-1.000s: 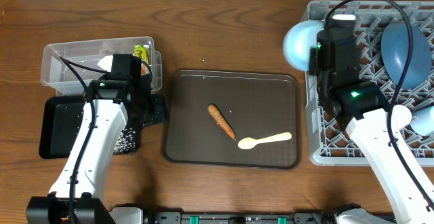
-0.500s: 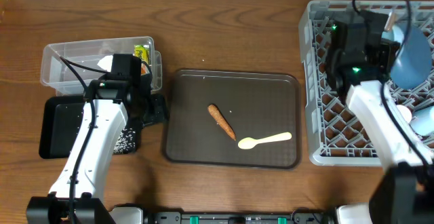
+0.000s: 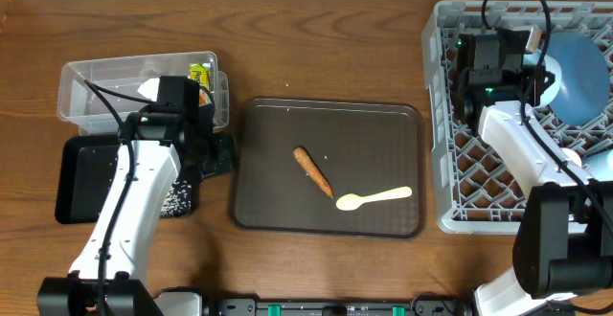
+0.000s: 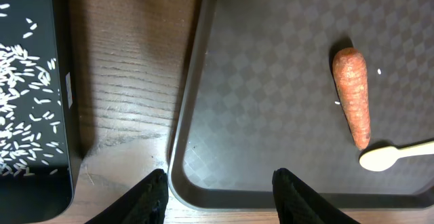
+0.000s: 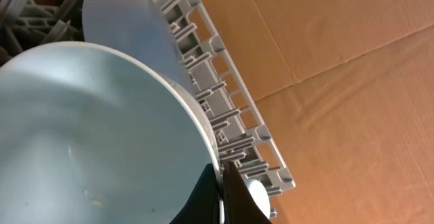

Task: Sort waste into correct bins and load items into the dishwasher rack
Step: 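Lift the bowl with the right gripper and place it in the rack, then move the right gripper from the rack down to the cream spoon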

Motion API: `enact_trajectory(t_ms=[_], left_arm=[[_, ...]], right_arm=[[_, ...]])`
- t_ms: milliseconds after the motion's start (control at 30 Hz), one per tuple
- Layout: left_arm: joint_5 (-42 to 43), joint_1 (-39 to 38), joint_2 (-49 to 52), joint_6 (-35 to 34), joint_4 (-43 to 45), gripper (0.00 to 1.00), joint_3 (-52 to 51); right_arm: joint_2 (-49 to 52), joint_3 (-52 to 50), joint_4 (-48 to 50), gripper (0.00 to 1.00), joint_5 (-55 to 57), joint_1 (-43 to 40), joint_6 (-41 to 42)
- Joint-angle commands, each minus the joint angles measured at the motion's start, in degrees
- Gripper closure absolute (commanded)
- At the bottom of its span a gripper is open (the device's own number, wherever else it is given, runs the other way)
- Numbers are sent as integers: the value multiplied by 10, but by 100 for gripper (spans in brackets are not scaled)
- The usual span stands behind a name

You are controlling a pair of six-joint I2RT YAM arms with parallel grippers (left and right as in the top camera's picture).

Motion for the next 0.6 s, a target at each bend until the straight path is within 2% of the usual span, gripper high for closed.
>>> enact_trajectory(t_ms=[0, 400, 567], left_arm=[[-6, 1, -4, 1, -4, 48, 10], [-6, 1, -4, 1, -4, 48, 10], [-6, 1, -4, 1, -4, 48, 10]], right_arm=[[3, 4, -20, 99, -42, 9, 1], [3, 4, -148, 99, -68, 46, 121], [3, 4, -219, 99, -148, 56, 159]])
